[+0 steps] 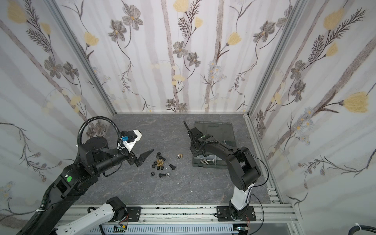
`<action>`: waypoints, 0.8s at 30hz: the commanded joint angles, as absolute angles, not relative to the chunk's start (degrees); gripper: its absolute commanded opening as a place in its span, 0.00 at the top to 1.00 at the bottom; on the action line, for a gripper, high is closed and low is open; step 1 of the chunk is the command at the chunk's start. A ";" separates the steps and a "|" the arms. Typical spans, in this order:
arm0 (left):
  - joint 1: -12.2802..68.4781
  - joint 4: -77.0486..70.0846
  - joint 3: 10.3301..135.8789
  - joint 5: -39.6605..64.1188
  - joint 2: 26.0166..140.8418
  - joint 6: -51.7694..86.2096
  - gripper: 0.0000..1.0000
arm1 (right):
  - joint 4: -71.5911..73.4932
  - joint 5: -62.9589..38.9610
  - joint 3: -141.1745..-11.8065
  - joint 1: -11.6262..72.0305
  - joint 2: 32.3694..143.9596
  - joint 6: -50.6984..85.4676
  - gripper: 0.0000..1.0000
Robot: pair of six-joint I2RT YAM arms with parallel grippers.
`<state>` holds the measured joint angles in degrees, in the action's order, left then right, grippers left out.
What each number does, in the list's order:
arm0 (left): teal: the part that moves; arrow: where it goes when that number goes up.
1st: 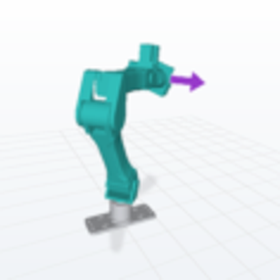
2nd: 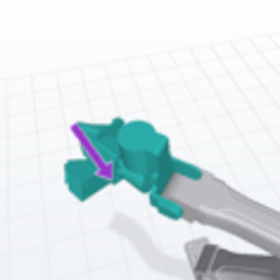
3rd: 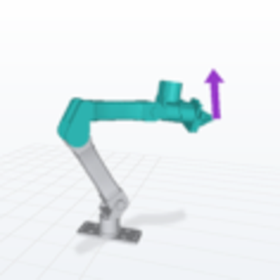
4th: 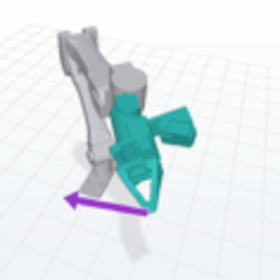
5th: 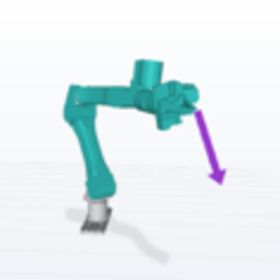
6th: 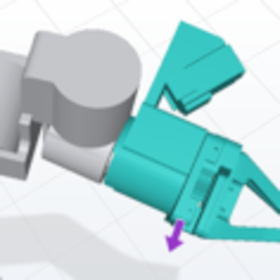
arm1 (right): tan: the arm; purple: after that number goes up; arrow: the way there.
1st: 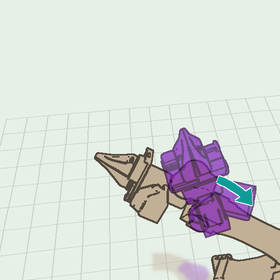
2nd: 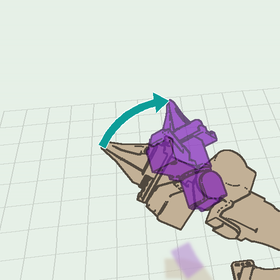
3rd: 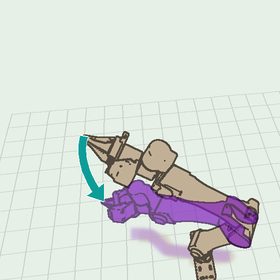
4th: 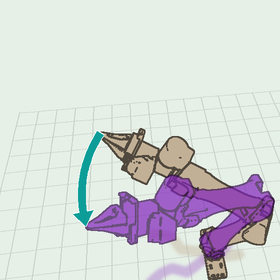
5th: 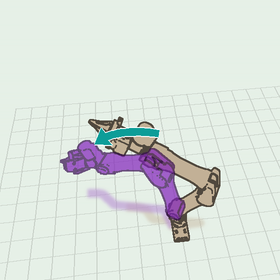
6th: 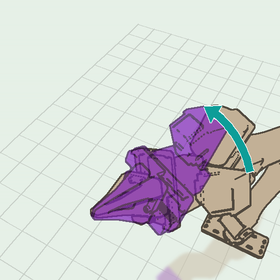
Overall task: Sort the screws and nuts into containers
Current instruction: Place the nut into the container, then pick up the nut from the center of the table.
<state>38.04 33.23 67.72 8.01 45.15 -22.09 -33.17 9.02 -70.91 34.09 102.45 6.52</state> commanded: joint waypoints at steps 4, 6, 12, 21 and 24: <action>38.06 33.02 67.98 8.37 45.01 -22.14 0.00 | -32.04 8.90 -71.46 33.94 102.82 5.91 0.62; 38.10 32.95 67.94 8.29 45.09 -22.21 0.00 | -32.38 8.47 -71.97 33.98 102.25 5.77 0.57; 38.11 32.51 67.41 8.34 45.14 -22.15 0.00 | -33.90 8.59 -74.21 35.66 100.72 4.67 0.55; 38.20 32.66 67.98 8.44 45.53 -22.15 0.00 | -34.39 5.89 -81.10 41.37 106.00 2.94 0.51; 38.15 32.77 67.98 8.46 45.47 -22.15 0.00 | -33.73 4.52 -82.85 42.97 108.62 3.54 0.53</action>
<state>38.15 33.23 67.59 8.01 45.47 -22.09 -33.28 6.11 -81.56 42.06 107.46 3.79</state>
